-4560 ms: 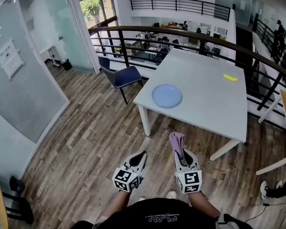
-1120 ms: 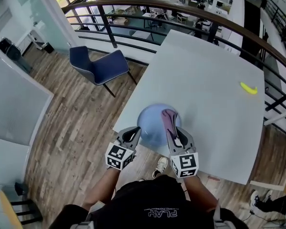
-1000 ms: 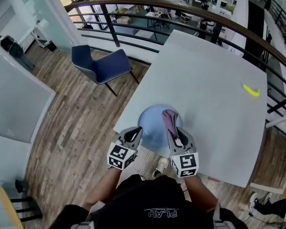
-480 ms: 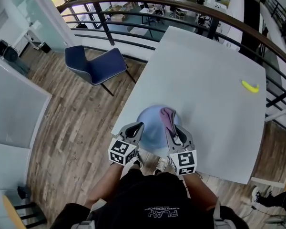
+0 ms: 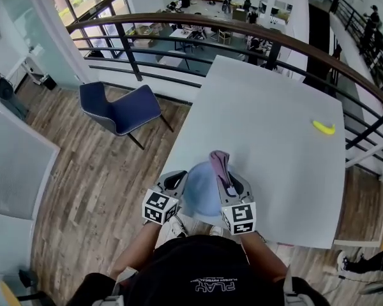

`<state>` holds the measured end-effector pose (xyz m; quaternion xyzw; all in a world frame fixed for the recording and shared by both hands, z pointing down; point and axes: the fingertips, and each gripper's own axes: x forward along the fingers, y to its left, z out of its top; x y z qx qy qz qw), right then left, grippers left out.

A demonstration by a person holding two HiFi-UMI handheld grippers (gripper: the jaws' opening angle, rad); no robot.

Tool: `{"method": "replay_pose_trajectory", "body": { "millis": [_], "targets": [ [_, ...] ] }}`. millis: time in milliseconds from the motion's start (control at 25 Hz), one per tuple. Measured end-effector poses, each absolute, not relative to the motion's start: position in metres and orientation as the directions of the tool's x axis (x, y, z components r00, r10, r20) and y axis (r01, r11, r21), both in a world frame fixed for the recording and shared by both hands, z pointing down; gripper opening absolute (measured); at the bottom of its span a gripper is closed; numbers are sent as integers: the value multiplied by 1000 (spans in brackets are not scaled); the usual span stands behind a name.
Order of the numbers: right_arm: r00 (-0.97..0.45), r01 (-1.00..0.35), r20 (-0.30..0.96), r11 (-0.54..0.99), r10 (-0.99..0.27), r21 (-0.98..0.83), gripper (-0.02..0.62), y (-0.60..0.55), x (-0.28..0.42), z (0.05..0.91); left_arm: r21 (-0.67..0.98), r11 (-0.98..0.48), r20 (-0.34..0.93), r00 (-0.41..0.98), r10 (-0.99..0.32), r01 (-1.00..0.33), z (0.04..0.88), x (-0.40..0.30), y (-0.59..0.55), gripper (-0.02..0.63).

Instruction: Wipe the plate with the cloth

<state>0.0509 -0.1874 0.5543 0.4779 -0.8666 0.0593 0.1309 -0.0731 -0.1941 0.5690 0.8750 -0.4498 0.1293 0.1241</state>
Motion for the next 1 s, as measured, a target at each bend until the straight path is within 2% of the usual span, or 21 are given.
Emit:
{"method": "replay_pose_trajectory", "body": {
  "millis": [320, 760, 800, 840, 1000],
  "targets": [
    [-469, -861, 317, 507, -824, 44, 103, -210, 38, 563, 155, -613, 381, 619, -686, -775, 590, -85, -201, 12],
    [-481, -853, 383, 522, -789, 5, 103, -210, 28, 604, 274, -550, 443, 611, -656, -789, 649, -93, -205, 21],
    [-480, -854, 386, 520, -788, -1, 103, -208, 28, 607, 288, -539, 459, 608, -648, -791, 657, -95, -203, 56],
    [-479, -855, 390, 518, -786, -5, 103, -207, 28, 609, 305, -528, 475, 607, -637, -793, 664, -96, -200, 129],
    [-482, -852, 406, 523, -776, -10, 103, -200, 28, 617, 354, -471, 539, 588, -603, -808, 690, -103, -193, 156]
  ]
}}
